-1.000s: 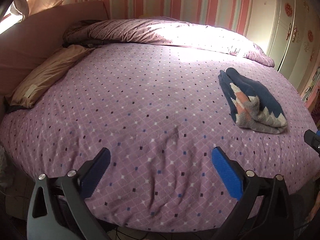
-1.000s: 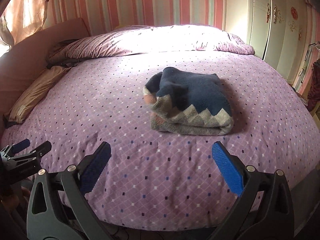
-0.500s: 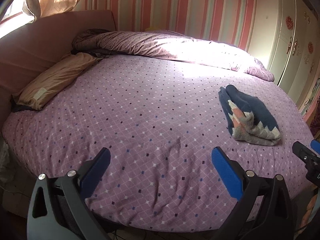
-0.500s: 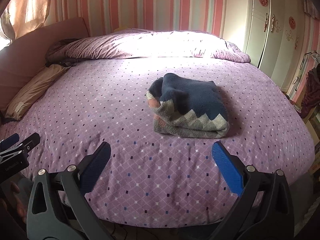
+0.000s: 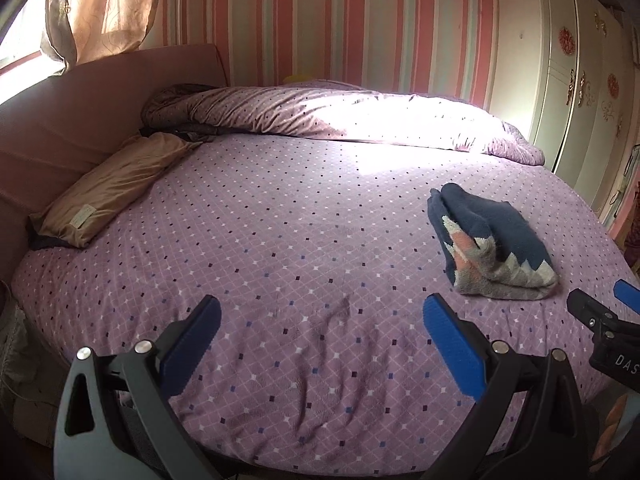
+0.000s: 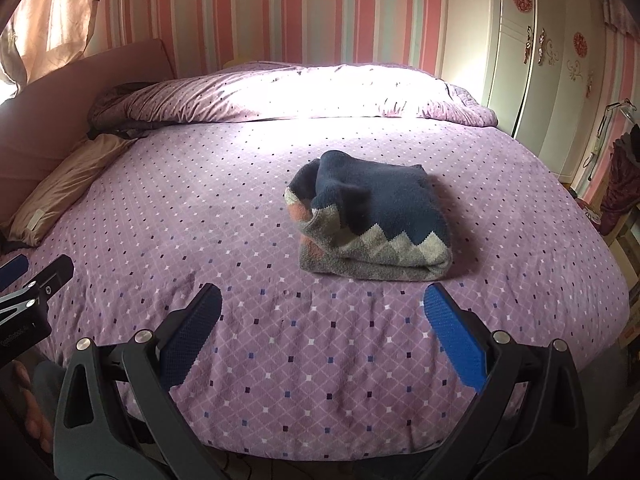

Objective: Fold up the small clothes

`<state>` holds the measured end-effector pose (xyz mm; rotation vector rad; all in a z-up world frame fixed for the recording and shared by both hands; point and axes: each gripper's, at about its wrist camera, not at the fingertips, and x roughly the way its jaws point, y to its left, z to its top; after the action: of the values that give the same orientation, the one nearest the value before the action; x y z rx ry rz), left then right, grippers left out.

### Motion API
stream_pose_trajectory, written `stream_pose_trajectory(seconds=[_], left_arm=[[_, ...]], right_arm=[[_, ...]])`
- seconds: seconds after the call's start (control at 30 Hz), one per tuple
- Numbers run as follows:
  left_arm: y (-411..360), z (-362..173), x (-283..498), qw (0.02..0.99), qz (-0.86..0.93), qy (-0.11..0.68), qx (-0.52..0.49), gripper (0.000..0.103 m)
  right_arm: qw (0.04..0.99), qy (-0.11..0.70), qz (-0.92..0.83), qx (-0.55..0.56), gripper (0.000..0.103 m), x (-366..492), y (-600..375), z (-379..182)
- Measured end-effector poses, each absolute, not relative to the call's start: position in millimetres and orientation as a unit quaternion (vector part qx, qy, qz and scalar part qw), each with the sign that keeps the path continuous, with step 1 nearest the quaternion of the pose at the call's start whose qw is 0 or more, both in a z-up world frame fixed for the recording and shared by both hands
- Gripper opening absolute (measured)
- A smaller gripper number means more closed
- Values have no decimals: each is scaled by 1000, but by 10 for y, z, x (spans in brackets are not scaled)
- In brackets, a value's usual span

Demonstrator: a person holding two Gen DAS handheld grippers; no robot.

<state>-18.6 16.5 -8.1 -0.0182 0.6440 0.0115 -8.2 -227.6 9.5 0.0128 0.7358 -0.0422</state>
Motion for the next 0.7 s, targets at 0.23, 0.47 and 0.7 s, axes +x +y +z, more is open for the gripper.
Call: stream_pose_trajectory(seconds=[0.23, 0.47, 0.7], left_arm=[[162, -42, -154, 947, 14, 321, -11, 101], [145, -16, -172, 948, 17, 317, -12, 101], [110, -1, -179, 948, 7, 317, -9, 101]], right_arm=[[934, 357, -23, 17, 100, -69, -2338, 116], [934, 356, -25, 11, 100, -69, -2357, 136], [935, 355, -23, 15, 100, -73, -2357, 146]])
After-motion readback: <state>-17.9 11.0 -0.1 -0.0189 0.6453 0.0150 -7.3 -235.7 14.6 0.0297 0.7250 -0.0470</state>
